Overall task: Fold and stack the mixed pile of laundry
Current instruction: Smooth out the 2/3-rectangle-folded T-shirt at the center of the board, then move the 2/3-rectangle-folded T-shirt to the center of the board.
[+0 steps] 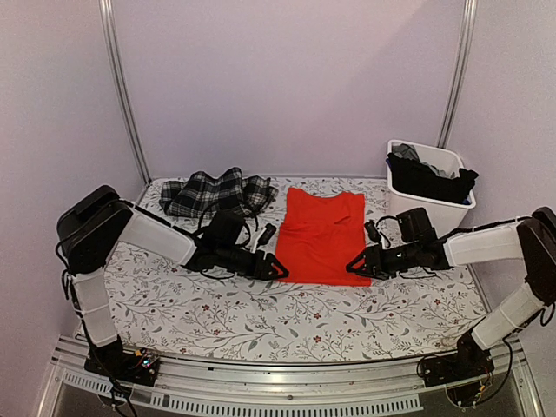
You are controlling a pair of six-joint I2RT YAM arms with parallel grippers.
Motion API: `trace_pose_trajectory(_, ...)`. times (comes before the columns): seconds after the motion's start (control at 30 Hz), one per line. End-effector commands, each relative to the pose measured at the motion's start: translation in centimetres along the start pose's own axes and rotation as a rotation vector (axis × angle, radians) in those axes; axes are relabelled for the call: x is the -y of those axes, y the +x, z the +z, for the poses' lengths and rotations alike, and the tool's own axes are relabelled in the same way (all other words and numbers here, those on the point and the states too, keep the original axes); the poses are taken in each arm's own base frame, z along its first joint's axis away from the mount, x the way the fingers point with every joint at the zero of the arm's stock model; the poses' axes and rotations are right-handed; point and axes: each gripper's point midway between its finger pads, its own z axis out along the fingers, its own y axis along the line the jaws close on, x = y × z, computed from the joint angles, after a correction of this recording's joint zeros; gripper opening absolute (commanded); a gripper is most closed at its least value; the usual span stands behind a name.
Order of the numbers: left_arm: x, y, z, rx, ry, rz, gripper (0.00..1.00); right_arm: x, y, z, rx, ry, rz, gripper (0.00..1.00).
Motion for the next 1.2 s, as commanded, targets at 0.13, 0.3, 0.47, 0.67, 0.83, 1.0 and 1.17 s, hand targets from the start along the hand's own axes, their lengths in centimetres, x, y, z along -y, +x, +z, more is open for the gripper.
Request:
trace_pose_trajectory(0.13, -3.4, -0.5, -2.0, 0.032, -0.205, -0.049, 0.46, 2.8, 0.6, -3.3, 0.036, 0.215, 0.058, 0.46)
trace_pose_trajectory(0.3, -4.7, 0.1, -2.1, 0.007, -0.275, -0.067, 0.40, 5.3, 1.9, -2.7, 0.010, 0.293, 0.097, 0.44)
trace_pose_trajectory(0.47, -4.2, 1.1, -1.0, -0.037, -0.266, -0.035, 0.39, 6.5, 2.5, -2.0, -0.005, 0.314, 0.109, 0.44)
trace_pose_trajectory(0.67, -4.3, 2.1, 0.2, -0.070, -0.267, -0.031, 0.33, 7.3, 3.1, -1.5, -0.017, 0.319, 0.122, 0.36)
trace_pose_trajectory(0.83, -4.2, 2.1, 0.3, -0.073, -0.260, -0.031, 0.24, 6.9, 3.1, -1.3, -0.024, 0.294, 0.124, 0.19)
trace_pose_trajectory(1.0, -4.2, 2.3, 0.0, -0.064, -0.260, -0.030, 0.04, 6.3, 3.3, -1.2, -0.029, 0.260, 0.117, 0.05)
trace_pose_trajectory(1.17, -2.2, 3.1, -0.8, -0.070, -0.229, -0.009, 0.00, 5.0, 4.3, -1.3, -0.049, 0.242, 0.107, 0.00)
